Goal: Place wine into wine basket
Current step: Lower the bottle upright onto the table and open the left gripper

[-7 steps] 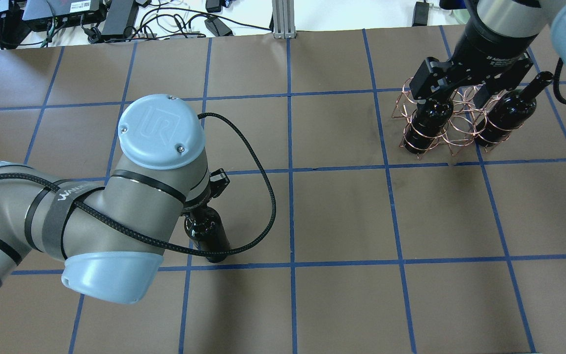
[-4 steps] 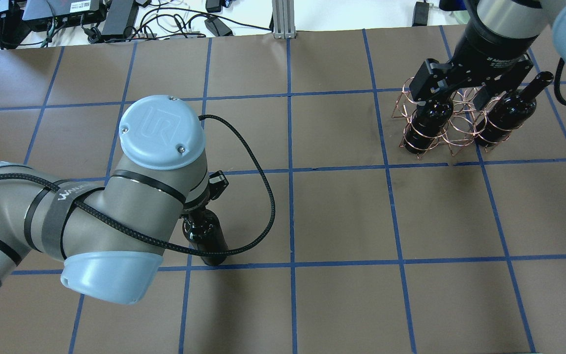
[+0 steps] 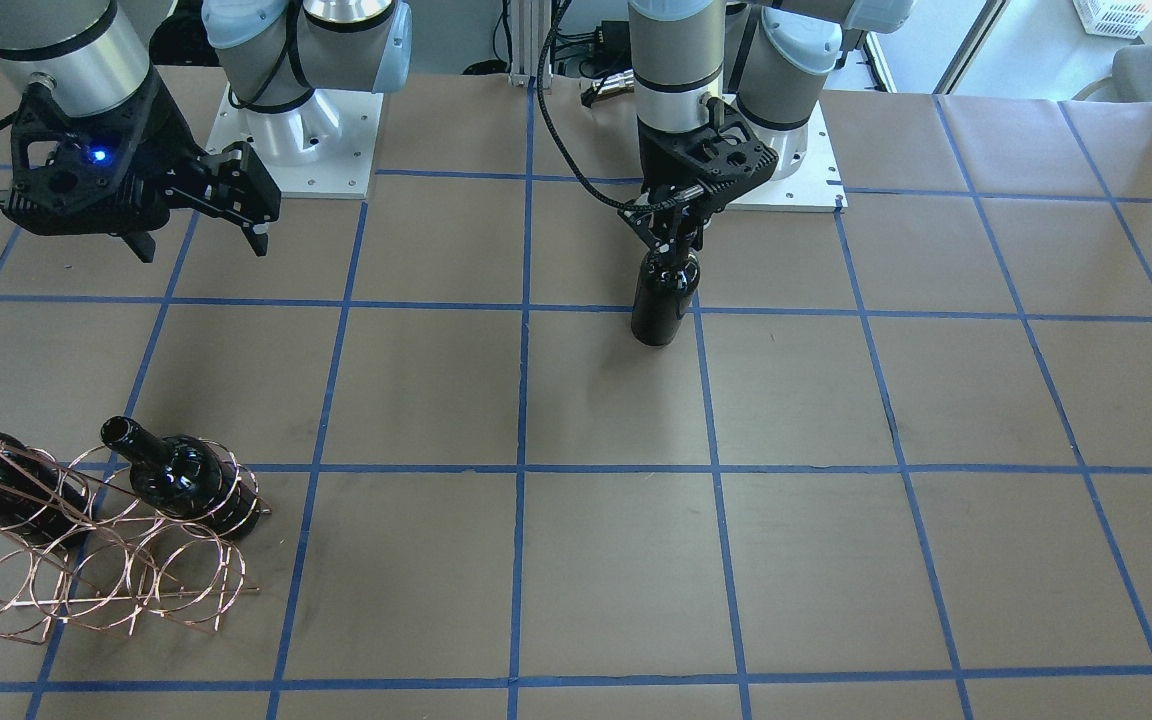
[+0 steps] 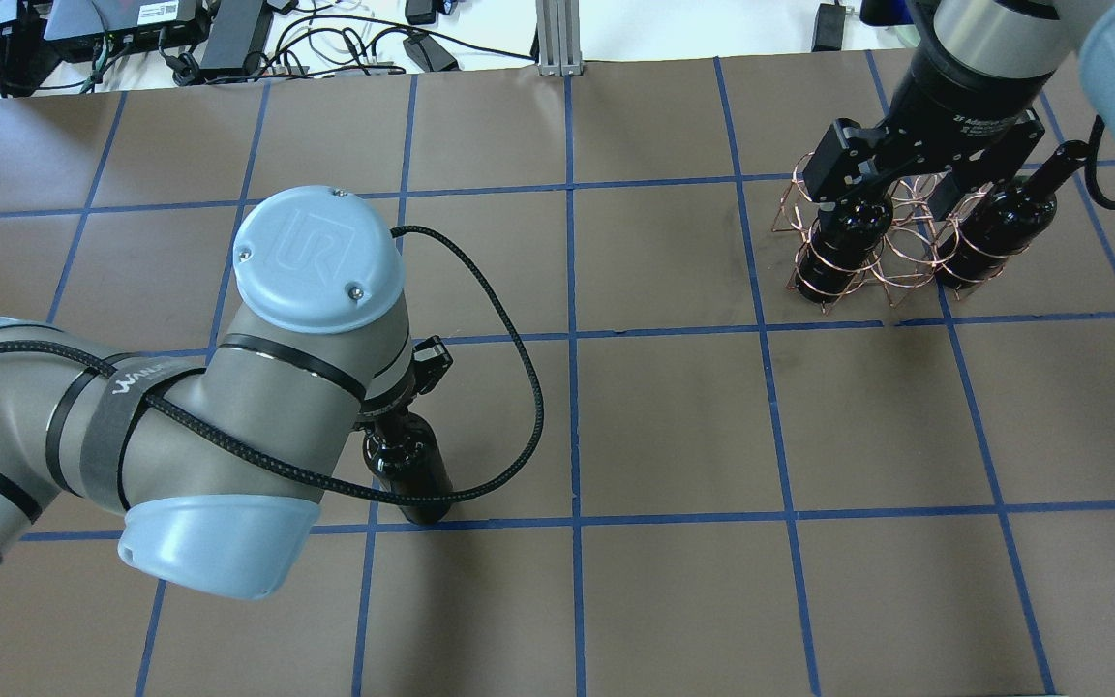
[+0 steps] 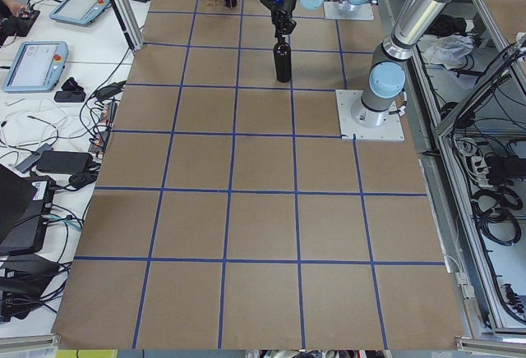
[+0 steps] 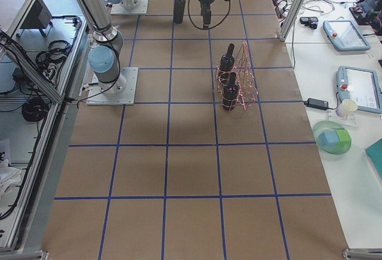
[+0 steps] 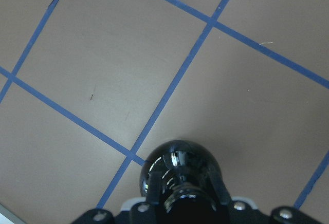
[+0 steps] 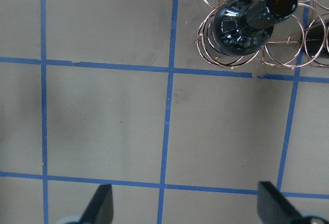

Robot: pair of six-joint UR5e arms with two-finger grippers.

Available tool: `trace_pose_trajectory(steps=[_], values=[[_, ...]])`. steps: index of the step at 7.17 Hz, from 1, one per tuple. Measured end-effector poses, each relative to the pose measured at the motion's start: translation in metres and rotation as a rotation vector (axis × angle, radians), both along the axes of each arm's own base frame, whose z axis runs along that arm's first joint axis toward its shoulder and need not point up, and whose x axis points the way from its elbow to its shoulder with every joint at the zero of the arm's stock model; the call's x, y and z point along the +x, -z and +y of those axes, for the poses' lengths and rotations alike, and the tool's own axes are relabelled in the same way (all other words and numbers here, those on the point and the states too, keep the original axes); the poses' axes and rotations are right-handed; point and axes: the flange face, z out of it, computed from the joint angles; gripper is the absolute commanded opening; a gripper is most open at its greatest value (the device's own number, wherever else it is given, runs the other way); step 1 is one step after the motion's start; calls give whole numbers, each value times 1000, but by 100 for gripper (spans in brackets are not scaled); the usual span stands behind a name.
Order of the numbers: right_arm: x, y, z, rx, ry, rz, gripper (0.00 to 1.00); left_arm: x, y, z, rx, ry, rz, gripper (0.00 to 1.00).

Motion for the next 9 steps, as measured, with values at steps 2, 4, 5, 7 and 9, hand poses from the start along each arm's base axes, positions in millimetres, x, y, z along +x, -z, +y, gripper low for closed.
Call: trace_pose_trajectory(steps=[2, 4, 5, 7, 9], values=[[0, 2, -1, 8, 0, 0, 100, -1, 0, 1, -2, -11, 3, 34], [0, 5, -2, 19, 3, 0, 100, -2, 0, 2, -3, -15, 4, 34], [0, 6, -1, 29, 5, 4, 100, -3, 0, 2, -3, -16, 5, 45], [-3, 8, -1, 41, 3, 27, 100, -4, 0, 3, 3, -16, 14, 75], [-4, 10, -1, 47, 4, 35, 100, -5, 1, 4, 18, -16, 14, 76]])
